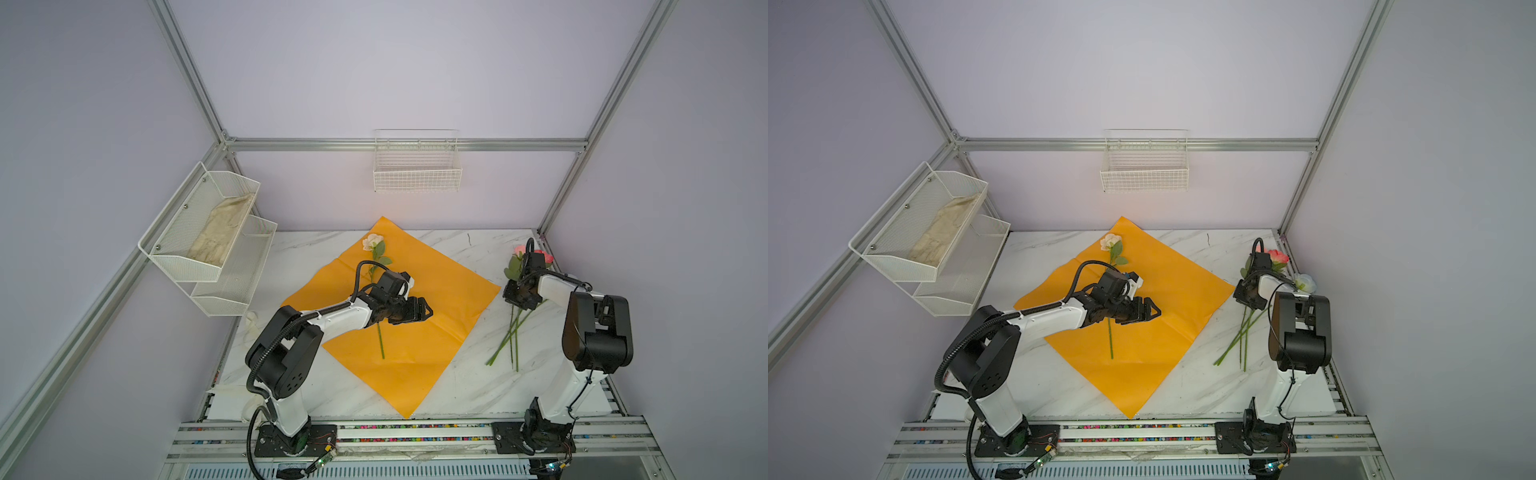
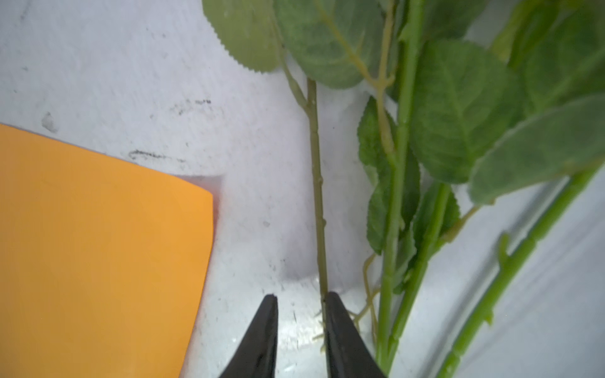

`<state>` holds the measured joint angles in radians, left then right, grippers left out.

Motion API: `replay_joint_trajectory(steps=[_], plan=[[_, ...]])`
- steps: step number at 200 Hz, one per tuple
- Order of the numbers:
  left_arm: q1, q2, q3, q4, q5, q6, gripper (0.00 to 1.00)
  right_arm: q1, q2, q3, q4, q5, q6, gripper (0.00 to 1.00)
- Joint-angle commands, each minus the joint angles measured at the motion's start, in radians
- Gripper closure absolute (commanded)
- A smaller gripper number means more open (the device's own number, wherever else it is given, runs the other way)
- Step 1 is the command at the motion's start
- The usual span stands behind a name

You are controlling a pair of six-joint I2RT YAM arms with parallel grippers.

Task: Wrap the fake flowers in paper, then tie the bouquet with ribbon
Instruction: 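Move right gripper back to the roses and grasp the pink rose stem, then carry the pink rose onto the paper beside the cream rose, release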

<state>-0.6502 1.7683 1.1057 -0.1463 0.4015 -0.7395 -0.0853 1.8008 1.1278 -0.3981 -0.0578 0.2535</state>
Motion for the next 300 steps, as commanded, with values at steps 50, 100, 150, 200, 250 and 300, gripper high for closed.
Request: replay_joint_trajectory(steps=[50, 100, 150, 200, 250, 300], plan=[[0.0, 0.015, 0.12, 0.001, 0.023, 0.025, 0.21, 0.044, -0.131, -0.053, -0.092, 0.096, 0.02, 0.74], [0.0, 0.02, 0.128, 0.002, 0.023, 0.024, 0.21, 0.044, -0.07, -0.074, -0.084, 0.112, -0.002, 0.74], [0.0, 0.008, 0.115, -0.009, 0.01, 0.028, 0.21, 0.045, -0.029, -0.066, -0.069, 0.111, -0.003, 0.74], [-0.001, 0.012, 0.121, -0.01, 0.014, 0.025, 0.21, 0.045, 0.012, -0.092, -0.04, 0.096, -0.01, 0.74], [0.0, 0.003, 0.125, -0.018, -0.005, 0.03, 0.21, 0.044, -0.079, -0.067, -0.03, 0.105, 0.001, 0.94], [0.011, -0.124, 0.043, -0.021, -0.208, 0.013, 0.19, 0.068, -0.265, 0.002, -0.006, -0.019, -0.016, 0.98]])
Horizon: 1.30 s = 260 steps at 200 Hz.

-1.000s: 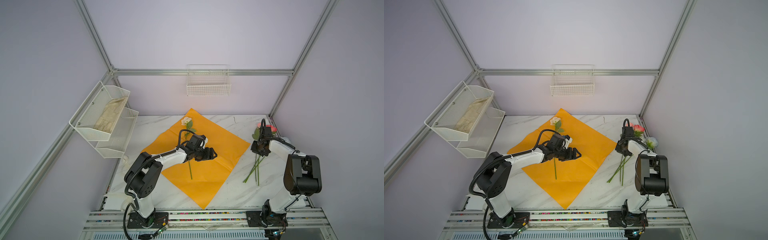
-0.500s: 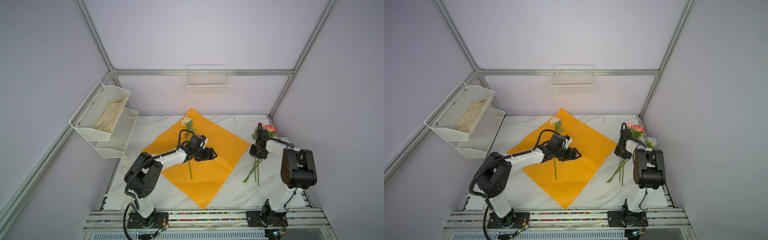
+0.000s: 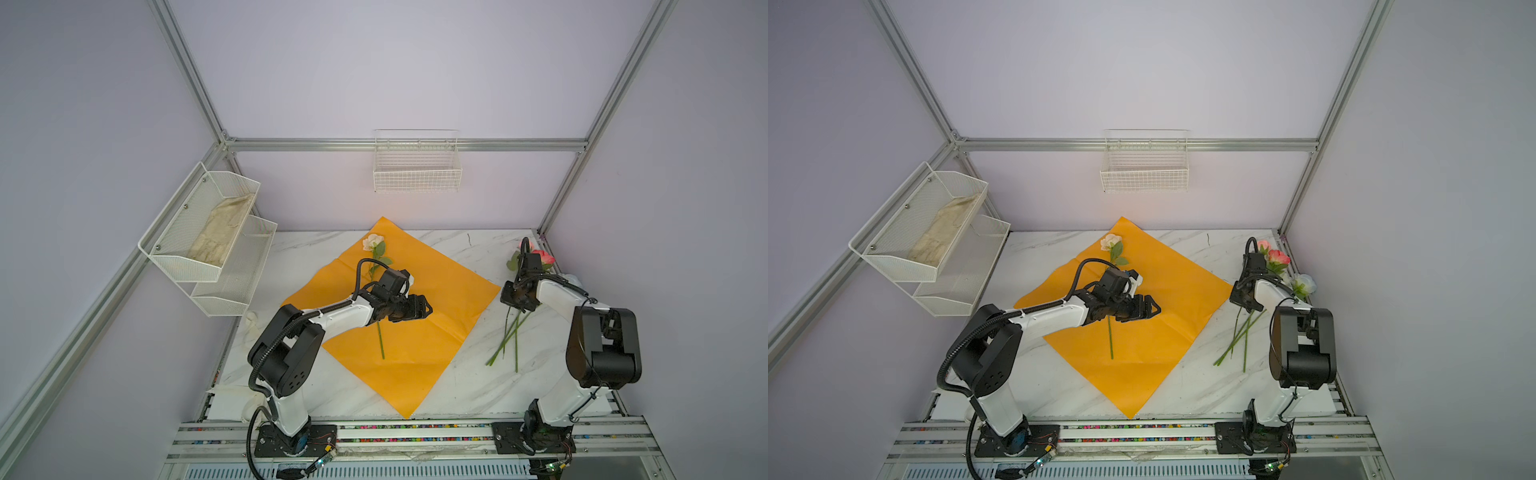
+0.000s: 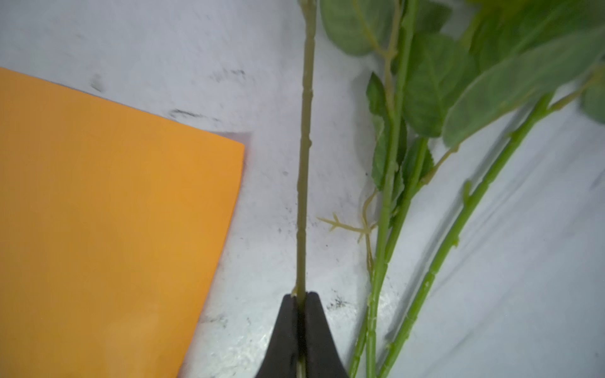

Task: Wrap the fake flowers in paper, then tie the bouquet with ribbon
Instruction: 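Carry the pink rose onto the paper beside the cream rose, release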

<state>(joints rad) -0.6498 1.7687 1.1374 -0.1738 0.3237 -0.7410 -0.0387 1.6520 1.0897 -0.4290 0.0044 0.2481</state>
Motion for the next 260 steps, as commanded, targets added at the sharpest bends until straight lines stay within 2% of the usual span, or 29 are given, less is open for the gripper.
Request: replay_joint_trajectory(steps=[1, 31, 55, 74, 109, 135, 149, 162, 184, 223, 246, 260], plan=[[0.012, -0.128, 0.009, 0.005, -0.136, 0.015, 0.19, 0.023, -0.118, 0.04, 0.027, -0.087, -0.011, 0.98], [0.069, -0.267, -0.089, -0.052, -0.313, -0.01, 0.17, 0.137, -0.137, 0.043, 0.14, -0.329, 0.061, 0.99], [0.118, -0.431, -0.191, -0.098, -0.484, -0.049, 0.13, 0.304, -0.045, 0.078, 0.264, -0.39, 0.172, 0.99], [0.172, -0.54, -0.276, -0.108, -0.547, -0.05, 0.07, 0.44, 0.076, 0.143, 0.352, -0.402, 0.251, 0.99], [0.273, -0.686, -0.373, -0.161, -0.543, -0.058, 0.05, 0.593, 0.327, 0.326, 0.4, -0.377, 0.311, 0.98], [0.299, -0.747, -0.412, -0.176, -0.532, -0.066, 0.04, 0.614, 0.463, 0.409, 0.419, -0.4, 0.363, 0.98], [0.302, -0.763, -0.42, -0.181, -0.524, -0.066, 0.04, 0.623, 0.505, 0.437, 0.443, -0.425, 0.366, 0.98], [0.304, -0.768, -0.421, -0.198, -0.534, -0.059, 0.04, 0.629, 0.548, 0.494, 0.387, -0.437, 0.34, 0.96], [0.315, -0.775, -0.425, -0.218, -0.563, -0.055, 0.02, 0.634, 0.567, 0.488, 0.397, -0.441, 0.371, 0.96], [0.325, -0.767, -0.42, -0.17, -0.508, -0.031, 0.02, 0.638, 0.583, 0.471, 0.347, -0.461, 0.364, 0.92], [0.325, -0.727, -0.408, -0.125, -0.432, -0.026, 0.02, 0.644, 0.551, 0.429, 0.363, -0.473, 0.373, 0.86], [0.325, -0.697, -0.393, -0.107, -0.38, -0.024, 0.02, 0.645, 0.516, 0.419, 0.339, -0.46, 0.36, 0.75]])
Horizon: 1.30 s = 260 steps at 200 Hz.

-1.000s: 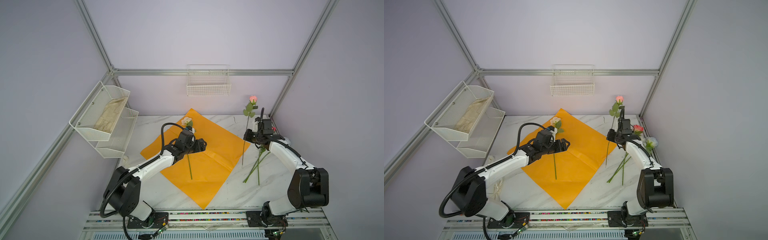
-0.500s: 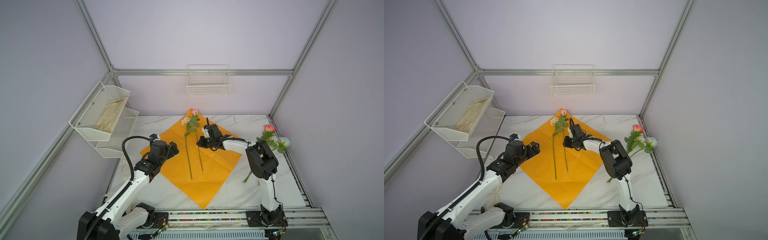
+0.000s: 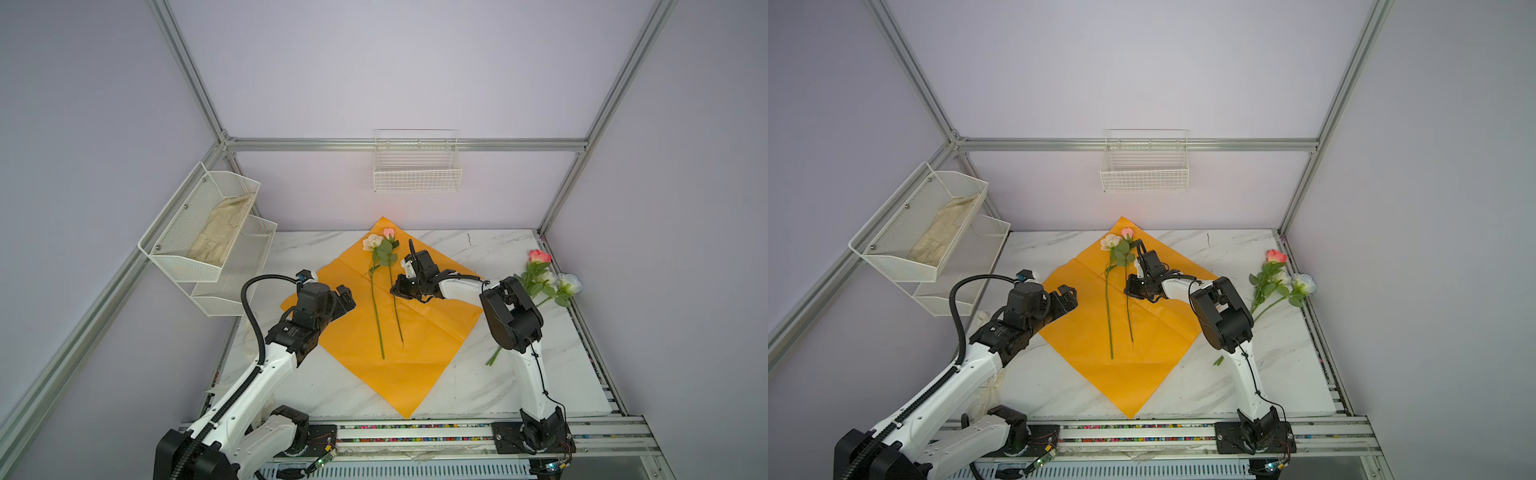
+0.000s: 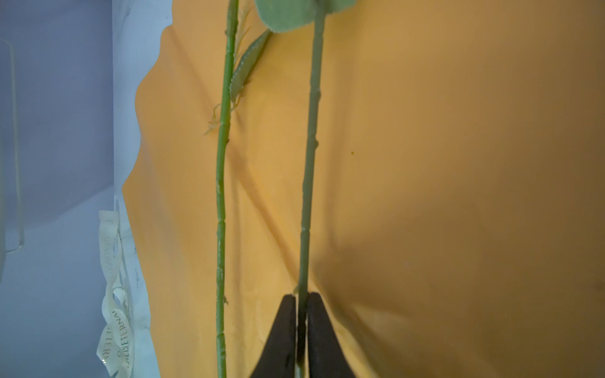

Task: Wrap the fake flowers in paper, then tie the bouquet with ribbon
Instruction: 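Carry the pink rose onto the paper beside the cream rose, release, then return right gripper to the roses and grasp the red-pink rose stem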

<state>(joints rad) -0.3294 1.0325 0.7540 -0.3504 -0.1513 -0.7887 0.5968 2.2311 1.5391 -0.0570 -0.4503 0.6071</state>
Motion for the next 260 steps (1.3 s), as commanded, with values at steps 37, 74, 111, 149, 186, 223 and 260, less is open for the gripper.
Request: replay_joint_trajectory(steps=[37, 74, 111, 149, 186, 223, 260], plan=[[0.003, 0.109, 0.0, 0.136, 0.22, 0.017, 0.01, -0.001, -0.239, -0.11, -0.05, 0.159, -0.011, 0.59], [0.001, 0.177, 0.011, 0.192, 0.329, 0.028, 0.0, -0.161, -0.468, -0.346, -0.041, 0.264, -0.026, 0.55], [-0.086, 0.321, 0.1, 0.245, 0.416, 0.056, 0.0, -0.452, -0.65, -0.529, -0.103, 0.309, -0.082, 0.55], [-0.238, 0.526, 0.261, 0.245, 0.438, 0.083, 0.0, -0.723, -0.692, -0.589, -0.176, 0.319, -0.169, 0.56], [-0.327, 0.662, 0.381, 0.245, 0.469, 0.078, 0.0, -0.764, -0.61, -0.554, -0.241, 0.382, -0.236, 0.59], [-0.339, 0.671, 0.388, 0.228, 0.443, 0.089, 0.0, -0.765, -0.55, -0.537, -0.244, 0.442, -0.288, 0.62], [-0.328, 0.62, 0.359, 0.175, 0.373, 0.116, 0.0, -0.772, -0.487, -0.508, -0.231, 0.404, -0.322, 0.75]])
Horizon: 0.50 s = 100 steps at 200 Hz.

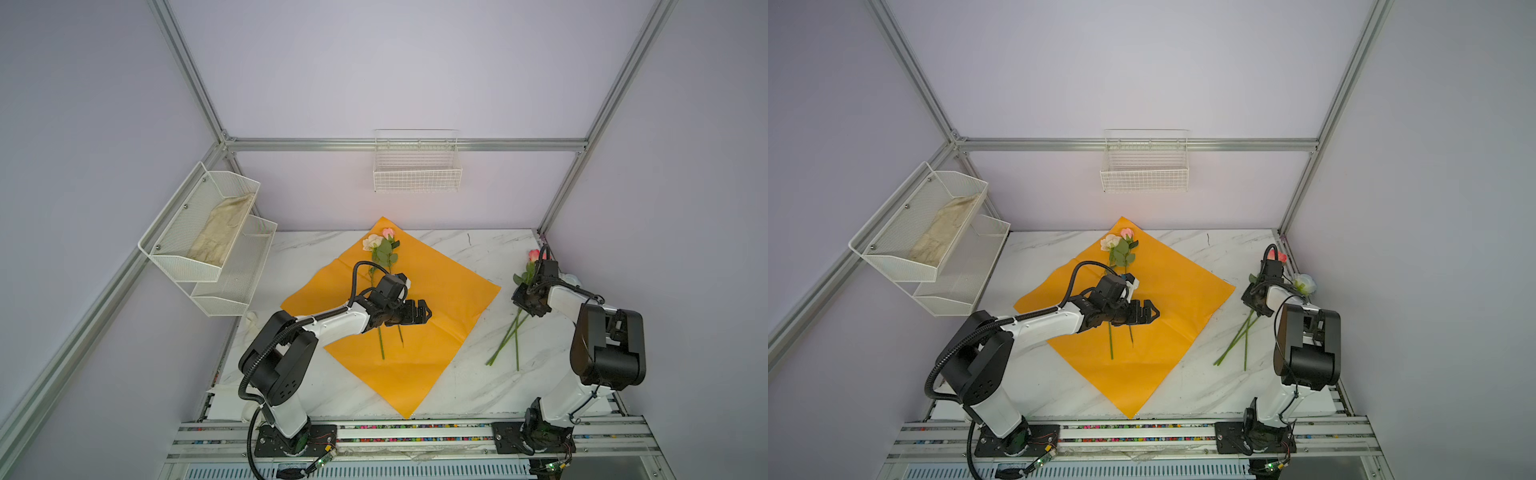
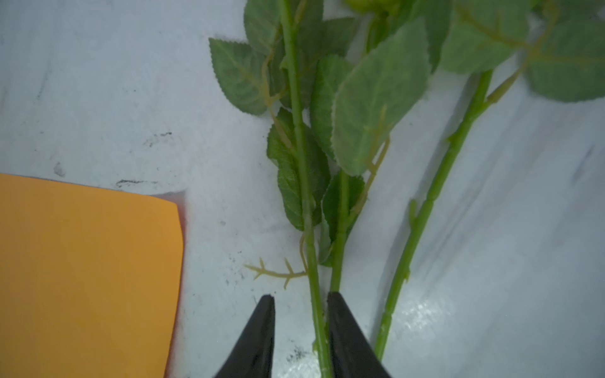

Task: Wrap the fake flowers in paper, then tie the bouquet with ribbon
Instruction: 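Return right gripper to the roses and grasp the red-pink rose stem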

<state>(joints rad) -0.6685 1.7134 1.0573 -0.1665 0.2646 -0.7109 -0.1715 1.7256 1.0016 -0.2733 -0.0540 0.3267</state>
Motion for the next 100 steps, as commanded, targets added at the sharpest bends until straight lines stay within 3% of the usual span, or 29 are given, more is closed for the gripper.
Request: replay_joint_trajectory(steps=[1, 29, 84, 93, 100], plan=[[0.011, -0.063, 0.054, -0.007, -0.042, 0.038, 0.0, -0.003, 0.02, 0.031, -0.014, 0.007, -0.042, 0.75], [0.023, -0.077, 0.046, 0.001, -0.042, 0.035, 0.0, -0.003, 0.051, 0.044, -0.004, -0.014, -0.055, 0.83], [0.027, -0.063, 0.055, 0.004, -0.024, 0.034, 0.0, -0.004, 0.071, 0.04, 0.0, -0.038, -0.064, 0.88], [0.027, -0.064, 0.055, 0.004, -0.024, 0.034, 0.0, -0.004, 0.066, 0.043, -0.007, -0.033, -0.062, 1.0], [0.027, -0.067, 0.056, -0.001, -0.029, 0.033, 0.0, -0.003, 0.049, 0.038, -0.003, -0.027, -0.066, 1.0]])
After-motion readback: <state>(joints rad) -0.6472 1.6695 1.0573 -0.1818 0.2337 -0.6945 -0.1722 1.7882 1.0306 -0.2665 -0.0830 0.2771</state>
